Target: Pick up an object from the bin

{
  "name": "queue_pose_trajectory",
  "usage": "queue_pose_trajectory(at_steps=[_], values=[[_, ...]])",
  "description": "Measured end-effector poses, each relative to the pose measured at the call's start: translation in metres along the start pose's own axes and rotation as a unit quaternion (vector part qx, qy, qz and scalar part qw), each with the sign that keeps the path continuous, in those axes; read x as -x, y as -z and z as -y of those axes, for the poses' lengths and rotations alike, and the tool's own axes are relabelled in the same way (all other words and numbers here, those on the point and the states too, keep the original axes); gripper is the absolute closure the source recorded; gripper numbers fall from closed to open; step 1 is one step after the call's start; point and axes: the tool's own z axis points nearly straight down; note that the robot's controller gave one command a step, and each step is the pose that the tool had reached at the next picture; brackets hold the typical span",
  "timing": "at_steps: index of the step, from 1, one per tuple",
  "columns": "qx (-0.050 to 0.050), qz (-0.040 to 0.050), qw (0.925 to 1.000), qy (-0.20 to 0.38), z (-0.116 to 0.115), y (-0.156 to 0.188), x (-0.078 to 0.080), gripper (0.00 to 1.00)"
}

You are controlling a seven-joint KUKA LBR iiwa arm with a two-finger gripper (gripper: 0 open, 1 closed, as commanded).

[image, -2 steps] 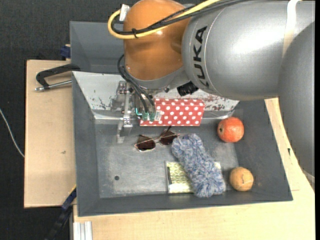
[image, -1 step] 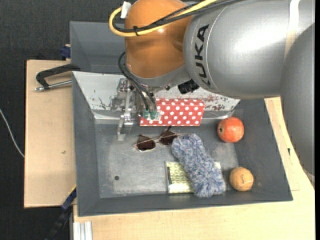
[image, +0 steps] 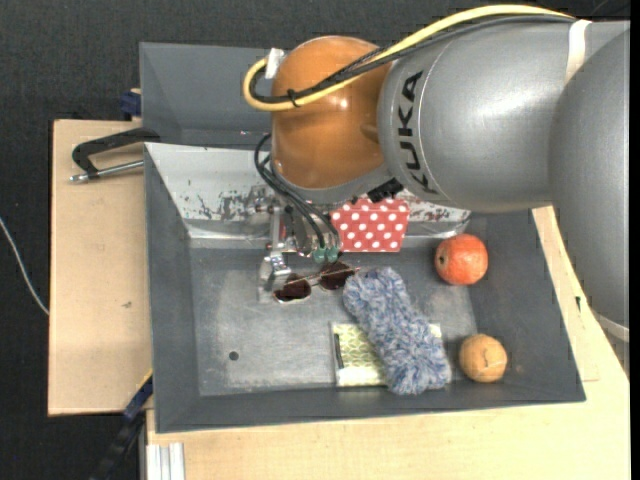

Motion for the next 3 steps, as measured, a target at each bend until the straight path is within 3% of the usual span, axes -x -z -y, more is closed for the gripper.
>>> queue_pose_trajectory(at_steps=[1, 2, 3], values=[[-0.001, -0.0027, 0.9964, 0.084, 0.06, -0.034, -0.008, 0.0], [0.0, -0.001, 0.997, 0.077, 0.108, -0.046, -0.027, 0.0], [0.001, 0.0026, 0.9958, 0.091, 0.127, -0.121, -0.009, 0.0]])
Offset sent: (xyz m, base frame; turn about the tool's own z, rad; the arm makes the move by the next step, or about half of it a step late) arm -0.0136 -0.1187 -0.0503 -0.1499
